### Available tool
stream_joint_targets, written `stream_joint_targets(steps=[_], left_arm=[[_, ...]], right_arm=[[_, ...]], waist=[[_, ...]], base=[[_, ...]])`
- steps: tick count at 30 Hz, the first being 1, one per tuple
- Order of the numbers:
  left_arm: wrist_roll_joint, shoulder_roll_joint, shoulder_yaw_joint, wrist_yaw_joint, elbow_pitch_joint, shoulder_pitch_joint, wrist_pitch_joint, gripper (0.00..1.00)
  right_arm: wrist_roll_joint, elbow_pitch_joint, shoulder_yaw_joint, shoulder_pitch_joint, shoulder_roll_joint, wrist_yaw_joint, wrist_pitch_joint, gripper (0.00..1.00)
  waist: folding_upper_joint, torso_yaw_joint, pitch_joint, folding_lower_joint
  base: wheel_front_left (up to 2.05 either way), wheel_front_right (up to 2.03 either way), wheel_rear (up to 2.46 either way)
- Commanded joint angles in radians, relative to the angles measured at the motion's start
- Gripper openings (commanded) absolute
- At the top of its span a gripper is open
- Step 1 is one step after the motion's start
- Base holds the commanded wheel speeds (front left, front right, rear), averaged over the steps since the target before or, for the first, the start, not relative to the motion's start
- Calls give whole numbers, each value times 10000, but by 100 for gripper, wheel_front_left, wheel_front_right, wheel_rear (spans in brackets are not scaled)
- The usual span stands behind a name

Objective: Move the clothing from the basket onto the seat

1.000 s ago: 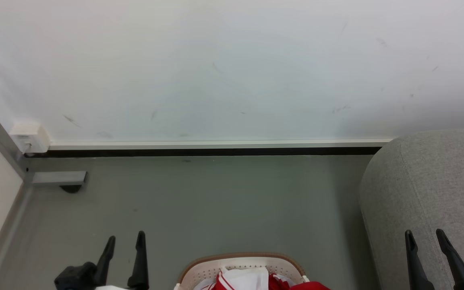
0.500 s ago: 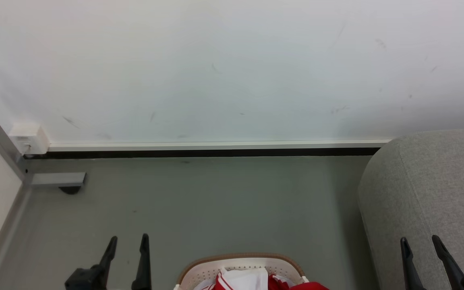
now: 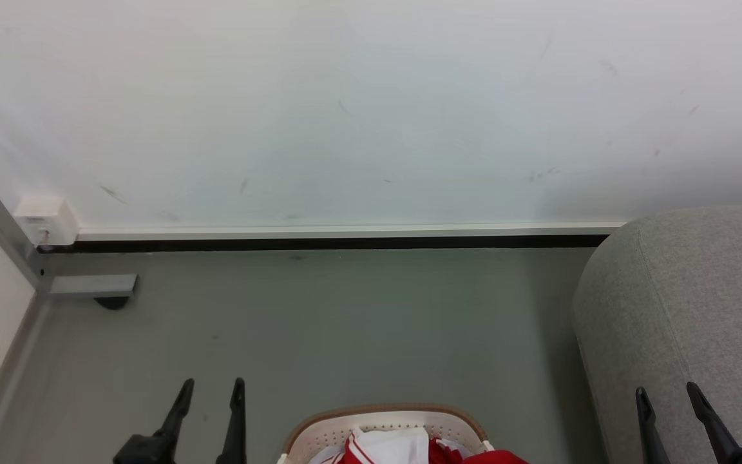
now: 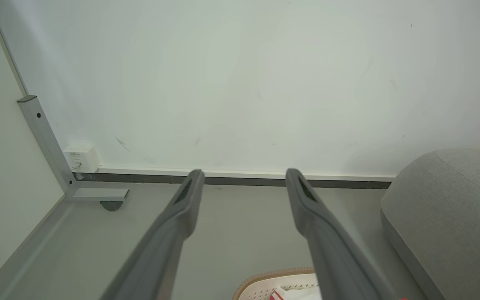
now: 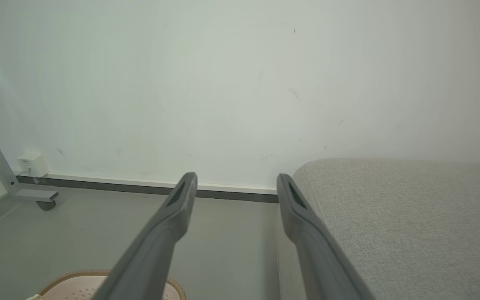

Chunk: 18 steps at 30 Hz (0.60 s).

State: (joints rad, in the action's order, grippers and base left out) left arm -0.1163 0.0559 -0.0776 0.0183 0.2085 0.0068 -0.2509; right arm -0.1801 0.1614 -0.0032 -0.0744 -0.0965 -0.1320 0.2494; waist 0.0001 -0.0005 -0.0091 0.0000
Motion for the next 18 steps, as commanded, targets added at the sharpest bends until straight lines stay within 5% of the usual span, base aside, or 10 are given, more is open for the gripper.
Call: stream_joint_targets(steps=[1, 18], left_arm=[[222, 15, 12, -14, -13, 57, -76, 100], [322, -37, 1, -204, 199, -117, -141, 100]], right_arm=[[161, 1, 16, -93, -26, 23, 105, 100], [297, -51, 112, 87, -84, 24, 166, 100]], waist=[[-1, 7, 5, 0], [-1, -180, 296, 0]], base=[[0, 0, 0], [0, 0, 0]])
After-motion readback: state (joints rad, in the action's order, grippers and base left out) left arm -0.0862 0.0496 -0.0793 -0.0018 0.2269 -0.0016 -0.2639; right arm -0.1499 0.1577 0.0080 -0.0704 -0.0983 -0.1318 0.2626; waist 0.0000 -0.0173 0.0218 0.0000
